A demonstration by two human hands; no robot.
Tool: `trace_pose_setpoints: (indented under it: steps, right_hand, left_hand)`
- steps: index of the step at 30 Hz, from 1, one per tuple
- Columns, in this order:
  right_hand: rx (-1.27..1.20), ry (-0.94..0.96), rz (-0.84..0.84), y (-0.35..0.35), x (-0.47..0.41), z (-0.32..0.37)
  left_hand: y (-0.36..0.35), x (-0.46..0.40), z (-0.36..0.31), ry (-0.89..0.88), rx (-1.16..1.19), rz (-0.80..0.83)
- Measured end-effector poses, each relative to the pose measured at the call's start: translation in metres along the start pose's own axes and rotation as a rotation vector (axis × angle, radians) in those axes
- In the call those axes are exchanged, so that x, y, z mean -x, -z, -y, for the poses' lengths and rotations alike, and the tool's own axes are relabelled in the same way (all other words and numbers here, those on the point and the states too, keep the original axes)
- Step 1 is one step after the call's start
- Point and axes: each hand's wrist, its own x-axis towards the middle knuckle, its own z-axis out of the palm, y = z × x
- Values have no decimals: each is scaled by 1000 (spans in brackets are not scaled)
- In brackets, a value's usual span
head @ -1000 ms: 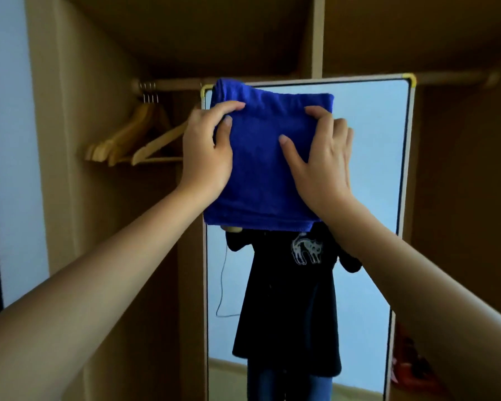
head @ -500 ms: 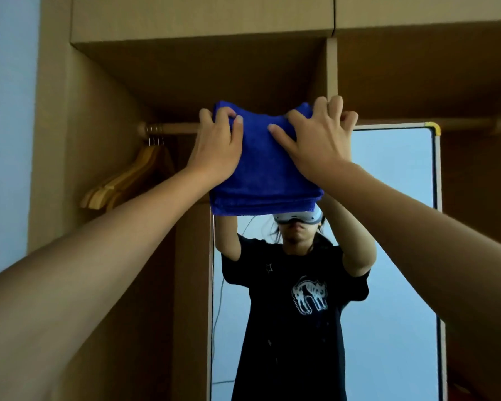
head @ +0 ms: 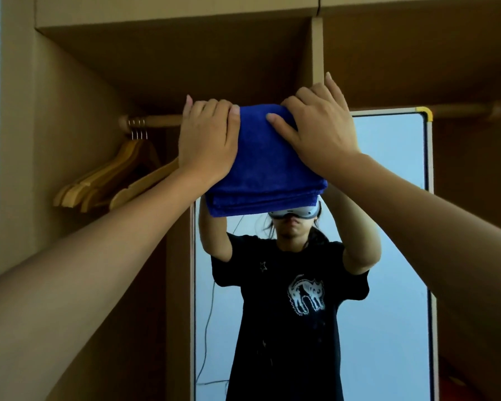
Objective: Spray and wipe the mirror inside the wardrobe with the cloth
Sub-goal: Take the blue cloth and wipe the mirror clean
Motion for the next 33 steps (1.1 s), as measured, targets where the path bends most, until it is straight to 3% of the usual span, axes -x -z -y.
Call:
trace_pose_setpoints:
  steps: [14, 27, 33]
  right_hand:
    - [-65, 34, -116, 2, 16, -32]
    - [-114, 100, -231, 5, 31, -62]
    - [-80, 12, -200, 13, 47, -98]
  left_hand:
    - [-12, 3, -39, -56, 48, -125]
    - [-21, 10, -76, -86, 143, -123]
    - [-33, -1, -111, -153, -2, -74]
